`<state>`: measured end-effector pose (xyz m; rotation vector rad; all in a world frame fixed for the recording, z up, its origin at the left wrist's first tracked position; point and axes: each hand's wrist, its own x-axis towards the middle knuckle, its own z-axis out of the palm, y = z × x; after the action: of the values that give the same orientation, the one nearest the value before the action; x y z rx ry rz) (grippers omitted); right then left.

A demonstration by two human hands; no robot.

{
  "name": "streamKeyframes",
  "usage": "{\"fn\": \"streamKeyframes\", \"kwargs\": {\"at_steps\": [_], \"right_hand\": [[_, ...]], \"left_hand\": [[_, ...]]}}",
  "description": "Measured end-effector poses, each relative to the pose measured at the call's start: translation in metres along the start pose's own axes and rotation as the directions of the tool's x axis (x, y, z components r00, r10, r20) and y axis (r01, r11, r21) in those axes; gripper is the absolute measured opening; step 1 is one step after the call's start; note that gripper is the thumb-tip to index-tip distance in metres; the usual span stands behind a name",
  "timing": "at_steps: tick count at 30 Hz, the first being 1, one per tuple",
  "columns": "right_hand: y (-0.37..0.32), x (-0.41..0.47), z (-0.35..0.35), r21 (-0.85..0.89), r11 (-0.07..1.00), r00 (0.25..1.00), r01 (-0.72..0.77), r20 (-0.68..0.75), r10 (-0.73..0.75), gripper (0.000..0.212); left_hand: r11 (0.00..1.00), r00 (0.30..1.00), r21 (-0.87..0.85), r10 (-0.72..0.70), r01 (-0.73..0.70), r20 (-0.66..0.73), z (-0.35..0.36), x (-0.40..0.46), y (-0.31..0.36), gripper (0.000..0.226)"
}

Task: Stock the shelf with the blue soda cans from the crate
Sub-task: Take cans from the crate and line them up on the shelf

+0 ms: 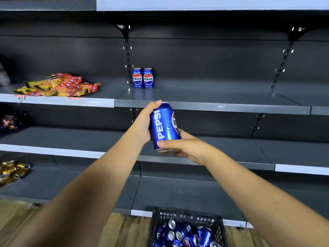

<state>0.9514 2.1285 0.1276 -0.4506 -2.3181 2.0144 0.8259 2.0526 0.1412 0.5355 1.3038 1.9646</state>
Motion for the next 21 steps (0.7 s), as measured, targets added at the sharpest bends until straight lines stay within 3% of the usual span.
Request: {"fn": "streamKeyframes", "kwargs": {"at_steps": [3,6,10,11,15,21], "right_hand": [[-0.002,0.015,0.006,0.136,0.990,1.000,0.018,-0.026,-0.014,0.049],[-0.004,0.029,0.009,0.150,0.985,0.990,0.085,-0.128,-0.065,0.049],[-0.004,0.048,0.008,0.084,0.980,0.952,0.182,-0.266,-0.154,0.031],[-0.002,0.053,0.008,0.048,0.981,0.942,0.189,-0.292,-0.167,0.033],[0.004,0.074,0.000,-0.034,0.985,0.912,0.168,-0.375,-0.169,0.077],[-0.001,0.096,-0.030,-0.049,0.985,0.931,0.167,-0.320,-0.174,0.069]], "left_hand": [[0.999,0.995,-0.031,0.026,-0.023,0.099,-0.008,0.008,0.015,0.035],[0.999,0.992,-0.009,0.040,-0.039,0.116,-0.007,0.019,0.020,0.026],[0.994,0.998,0.087,0.067,-0.068,0.014,-0.005,0.035,0.017,0.034],[0.990,0.996,0.111,0.084,-0.081,-0.021,-0.005,0.041,0.016,0.037],[0.982,0.989,0.162,0.111,-0.094,-0.099,-0.004,0.061,0.010,0.047],[0.994,0.978,0.045,0.105,-0.099,-0.178,0.006,0.092,0.012,0.059]]}}
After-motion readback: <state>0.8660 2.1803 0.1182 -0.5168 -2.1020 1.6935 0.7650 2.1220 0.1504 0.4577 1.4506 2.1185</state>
